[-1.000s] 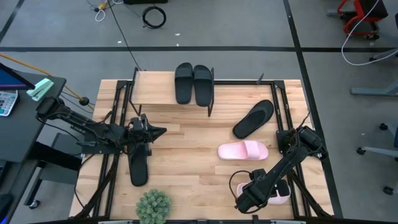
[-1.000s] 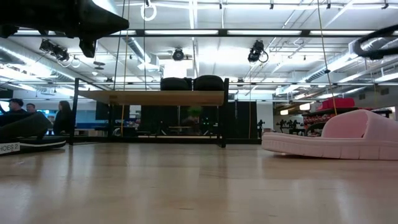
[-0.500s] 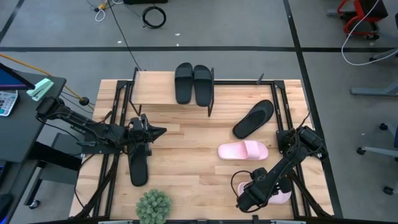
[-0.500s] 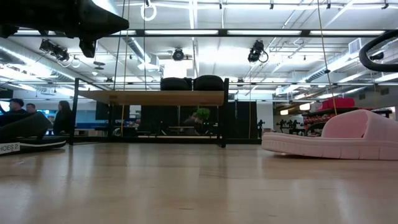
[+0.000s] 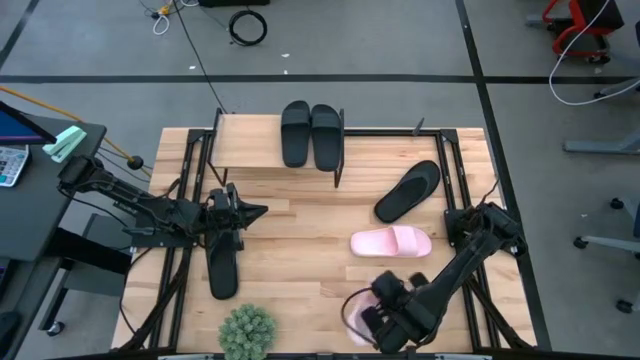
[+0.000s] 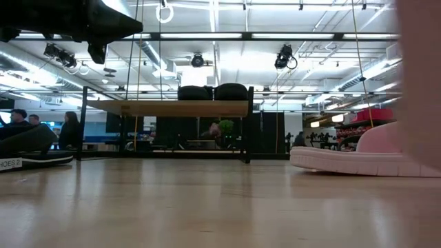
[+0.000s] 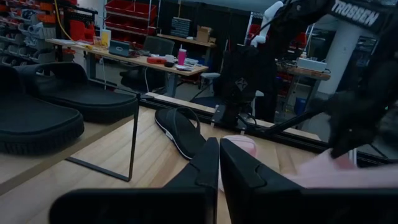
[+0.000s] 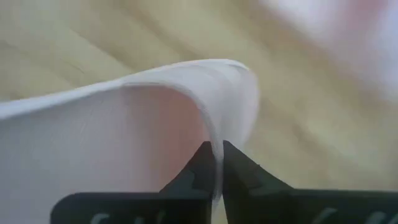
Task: Pick and place slides into the shelf
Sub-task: Put the bottom pink slide on the shelf
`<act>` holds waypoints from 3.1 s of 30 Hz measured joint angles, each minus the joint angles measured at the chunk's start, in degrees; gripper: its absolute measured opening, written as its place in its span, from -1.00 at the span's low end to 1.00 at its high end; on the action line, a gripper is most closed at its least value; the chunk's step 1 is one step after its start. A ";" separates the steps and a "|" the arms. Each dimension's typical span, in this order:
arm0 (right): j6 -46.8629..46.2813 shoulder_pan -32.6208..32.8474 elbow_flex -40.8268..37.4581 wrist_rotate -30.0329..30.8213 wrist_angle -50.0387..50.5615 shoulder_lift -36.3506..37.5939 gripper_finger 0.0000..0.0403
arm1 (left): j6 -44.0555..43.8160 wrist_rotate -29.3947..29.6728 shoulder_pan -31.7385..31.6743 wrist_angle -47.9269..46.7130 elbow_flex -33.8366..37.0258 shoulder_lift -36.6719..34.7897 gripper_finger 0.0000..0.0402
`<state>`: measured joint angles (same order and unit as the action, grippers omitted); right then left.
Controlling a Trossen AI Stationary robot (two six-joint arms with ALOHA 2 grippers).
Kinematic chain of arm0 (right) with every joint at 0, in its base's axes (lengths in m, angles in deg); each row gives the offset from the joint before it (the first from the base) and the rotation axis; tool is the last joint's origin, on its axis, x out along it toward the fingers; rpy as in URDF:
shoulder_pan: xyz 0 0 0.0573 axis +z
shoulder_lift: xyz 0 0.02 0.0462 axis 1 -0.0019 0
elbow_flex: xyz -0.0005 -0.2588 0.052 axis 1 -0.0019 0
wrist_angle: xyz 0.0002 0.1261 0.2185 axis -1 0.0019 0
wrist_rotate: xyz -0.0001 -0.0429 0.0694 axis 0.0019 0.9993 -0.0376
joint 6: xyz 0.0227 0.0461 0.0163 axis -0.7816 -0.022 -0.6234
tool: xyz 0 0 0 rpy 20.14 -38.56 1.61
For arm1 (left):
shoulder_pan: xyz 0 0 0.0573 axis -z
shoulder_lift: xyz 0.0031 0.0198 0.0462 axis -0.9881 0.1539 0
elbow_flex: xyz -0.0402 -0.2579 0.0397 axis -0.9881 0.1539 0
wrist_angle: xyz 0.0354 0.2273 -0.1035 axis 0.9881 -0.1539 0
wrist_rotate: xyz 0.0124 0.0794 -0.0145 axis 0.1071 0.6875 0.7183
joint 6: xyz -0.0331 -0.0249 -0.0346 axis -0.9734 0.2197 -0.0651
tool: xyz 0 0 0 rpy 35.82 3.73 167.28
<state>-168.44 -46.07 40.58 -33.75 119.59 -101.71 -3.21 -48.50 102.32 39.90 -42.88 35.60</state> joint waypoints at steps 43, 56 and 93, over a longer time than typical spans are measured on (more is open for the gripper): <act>131.41 -56.44 12.11 5.23 -79.92 -3.67 -0.95 | 25.62 0.01 4.56 12.05 0.00 -6.15 -0.92; 131.56 -57.55 24.77 5.78 -75.57 -15.10 -0.95 | 26.27 2.70 4.78 13.12 0.00 -8.00 -0.91; 126.40 -60.90 25.22 4.32 -71.49 -19.00 -0.30 | 28.48 3.38 8.69 13.01 -0.02 -8.39 -0.93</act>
<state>-42.05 -106.97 65.80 -29.44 48.11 -120.71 25.27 -45.13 111.01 52.91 -42.91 27.21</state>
